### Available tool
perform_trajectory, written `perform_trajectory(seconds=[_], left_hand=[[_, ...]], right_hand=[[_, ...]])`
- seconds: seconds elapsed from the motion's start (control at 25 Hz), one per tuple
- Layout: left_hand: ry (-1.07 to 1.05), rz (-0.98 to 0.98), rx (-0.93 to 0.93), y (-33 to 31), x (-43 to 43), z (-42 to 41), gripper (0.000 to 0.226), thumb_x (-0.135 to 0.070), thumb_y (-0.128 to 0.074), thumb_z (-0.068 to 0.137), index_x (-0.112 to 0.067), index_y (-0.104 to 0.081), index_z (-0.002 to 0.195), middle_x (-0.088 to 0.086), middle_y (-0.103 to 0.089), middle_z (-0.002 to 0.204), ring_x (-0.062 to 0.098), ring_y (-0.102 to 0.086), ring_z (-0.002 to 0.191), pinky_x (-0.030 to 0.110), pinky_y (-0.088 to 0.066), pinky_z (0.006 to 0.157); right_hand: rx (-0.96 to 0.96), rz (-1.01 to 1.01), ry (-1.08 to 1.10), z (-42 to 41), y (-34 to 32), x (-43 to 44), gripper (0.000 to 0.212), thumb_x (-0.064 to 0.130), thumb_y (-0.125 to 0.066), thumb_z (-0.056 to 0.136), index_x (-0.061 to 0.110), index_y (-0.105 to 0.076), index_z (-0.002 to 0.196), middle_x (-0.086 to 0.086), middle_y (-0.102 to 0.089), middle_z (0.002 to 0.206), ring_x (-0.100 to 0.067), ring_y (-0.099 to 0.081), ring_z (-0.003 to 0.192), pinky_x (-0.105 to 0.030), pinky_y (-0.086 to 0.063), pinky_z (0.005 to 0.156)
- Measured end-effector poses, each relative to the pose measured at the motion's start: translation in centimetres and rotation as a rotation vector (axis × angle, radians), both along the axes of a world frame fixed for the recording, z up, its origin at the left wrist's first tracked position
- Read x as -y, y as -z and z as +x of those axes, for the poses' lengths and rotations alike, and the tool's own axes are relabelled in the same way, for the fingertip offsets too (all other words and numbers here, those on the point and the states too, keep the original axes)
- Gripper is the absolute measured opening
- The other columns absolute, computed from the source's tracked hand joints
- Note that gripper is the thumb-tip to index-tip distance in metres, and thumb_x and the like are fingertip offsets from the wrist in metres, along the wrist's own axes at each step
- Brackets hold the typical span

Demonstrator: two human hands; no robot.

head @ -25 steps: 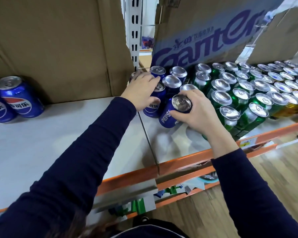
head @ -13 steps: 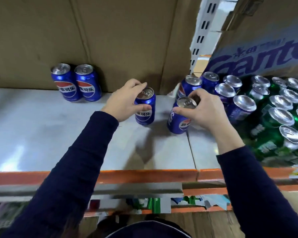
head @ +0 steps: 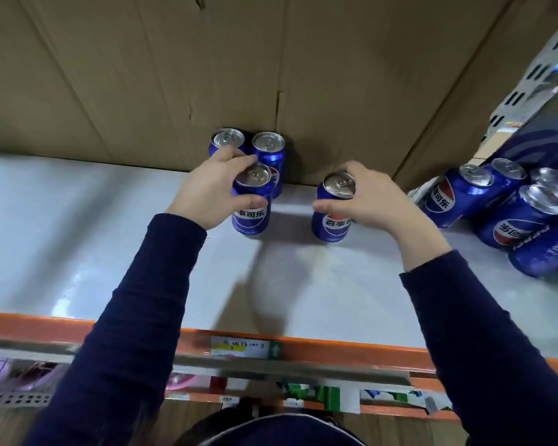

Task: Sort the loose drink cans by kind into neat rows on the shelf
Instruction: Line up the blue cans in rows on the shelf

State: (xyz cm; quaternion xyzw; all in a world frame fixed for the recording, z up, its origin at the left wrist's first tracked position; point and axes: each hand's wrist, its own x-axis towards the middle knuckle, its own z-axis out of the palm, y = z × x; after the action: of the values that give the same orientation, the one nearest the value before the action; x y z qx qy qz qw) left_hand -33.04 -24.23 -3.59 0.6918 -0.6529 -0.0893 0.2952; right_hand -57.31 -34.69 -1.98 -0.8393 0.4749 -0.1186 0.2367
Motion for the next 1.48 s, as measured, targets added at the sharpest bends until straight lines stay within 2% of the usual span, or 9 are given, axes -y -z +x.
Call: perform_trajectory(seconds=[0.12, 0.2, 0.28, 0.48, 0.68, 0.96, 1.08, 1.24, 1.48], left_hand=[[-0.006, -0.080, -0.097, 0.5, -0.3, 0.6, 0.072, -0.033, -0.086, 0.065, -0.013, -0.058, 0.129, 0.000, -0.056, 0.120, 0.017, -0.054, 0.107, 0.022, -0.039, 0.088], [-0.027, -0.122, -0.175, 1.1, -0.6, 0.5, 0.072, -0.031, -0.088, 0.062, -0.015, -0.059, 0.125, -0.005, -0.056, 0.116, 0.012, -0.055, 0.105, 0.020, -0.041, 0.087], [-0.043, -0.155, -0.231, 1.5, -0.8, 0.4, 0.070, -0.030, -0.088, 0.061, -0.018, -0.059, 0.123, -0.010, -0.054, 0.113, 0.010, -0.056, 0.103, 0.022, -0.046, 0.086], [-0.023, -0.154, -0.238, 1.6, -0.7, 0.8, 0.069, -0.036, -0.087, 0.060, -0.021, -0.059, 0.121, -0.013, -0.053, 0.110, 0.009, -0.055, 0.099, 0.028, -0.049, 0.084], [-0.012, -0.133, -0.265, 1.6, -0.5, 1.1, 0.073, -0.039, -0.088, 0.058, -0.021, -0.058, 0.122, -0.013, -0.052, 0.110, 0.009, -0.055, 0.102, 0.027, -0.048, 0.085], [-0.098, -0.166, -0.261, 1.5, -1.9, 1.2, 0.063, -0.044, -0.088, 0.058, -0.015, -0.067, 0.110, -0.005, -0.059, 0.094, 0.016, -0.058, 0.090, 0.030, -0.051, 0.078], [-0.136, -0.185, -0.228, 1.0, -2.6, 2.8, 0.054, -0.043, -0.088, 0.060, -0.014, -0.070, 0.103, -0.001, -0.065, 0.091, 0.017, -0.061, 0.083, 0.029, -0.050, 0.074], [-0.182, -0.168, -0.188, 0.5, -1.9, 5.0, 0.054, -0.043, -0.087, 0.061, -0.012, -0.070, 0.102, -0.003, -0.062, 0.088, 0.014, -0.058, 0.080, 0.014, -0.038, 0.069], [-0.135, -0.106, -0.228, 1.4, -1.7, 5.4, 0.058, -0.041, -0.086, 0.063, -0.015, -0.067, 0.111, 0.001, -0.066, 0.102, 0.011, -0.060, 0.087, 0.007, -0.040, 0.072]], right_hand=[[0.011, 0.014, -0.032, 0.0, -0.1, 0.1, 0.058, 0.041, -0.079, 0.067, 0.029, -0.054, 0.119, 0.005, -0.061, 0.109, -0.017, -0.056, 0.104, -0.021, -0.041, 0.075], [0.107, 0.006, 0.072, 1.0, 0.0, 0.3, 0.052, 0.043, -0.082, 0.064, 0.029, -0.058, 0.108, 0.012, -0.062, 0.095, -0.010, -0.060, 0.086, -0.016, -0.042, 0.064], [0.166, -0.024, 0.171, 2.8, 0.3, 1.0, 0.057, 0.050, -0.083, 0.061, 0.025, -0.059, 0.107, 0.008, -0.062, 0.094, -0.010, -0.059, 0.081, -0.019, -0.042, 0.063], [0.213, -0.055, 0.269, 7.1, 0.5, 2.8, 0.074, 0.050, -0.082, 0.066, 0.013, -0.055, 0.125, -0.005, -0.063, 0.119, -0.022, -0.059, 0.104, -0.032, -0.049, 0.082], [0.146, -0.008, 0.190, 6.5, 0.9, 2.9, 0.075, 0.023, -0.087, 0.066, 0.012, -0.051, 0.131, -0.007, -0.060, 0.124, -0.019, -0.057, 0.106, -0.023, -0.038, 0.079], [0.250, -0.097, 0.300, 6.0, 3.5, -0.2, 0.074, 0.028, -0.079, 0.076, 0.007, -0.043, 0.138, -0.014, -0.055, 0.131, -0.027, -0.052, 0.119, -0.027, -0.040, 0.091], [0.102, -0.107, 0.239, 5.3, 7.2, -5.0, 0.060, 0.027, -0.068, 0.083, 0.007, -0.046, 0.136, -0.014, -0.052, 0.130, -0.031, -0.047, 0.120, -0.035, -0.038, 0.096], [-0.036, -0.321, 0.071, 4.8, 10.2, -9.1, 0.034, 0.024, -0.058, 0.089, 0.009, -0.063, 0.120, -0.008, -0.059, 0.119, -0.030, -0.048, 0.112, -0.037, -0.039, 0.095], [-0.017, -0.354, 0.100, 4.8, 10.5, -9.4, 0.033, 0.023, -0.059, 0.090, 0.010, -0.063, 0.120, -0.007, -0.060, 0.121, -0.028, -0.048, 0.113, -0.037, -0.039, 0.096]])
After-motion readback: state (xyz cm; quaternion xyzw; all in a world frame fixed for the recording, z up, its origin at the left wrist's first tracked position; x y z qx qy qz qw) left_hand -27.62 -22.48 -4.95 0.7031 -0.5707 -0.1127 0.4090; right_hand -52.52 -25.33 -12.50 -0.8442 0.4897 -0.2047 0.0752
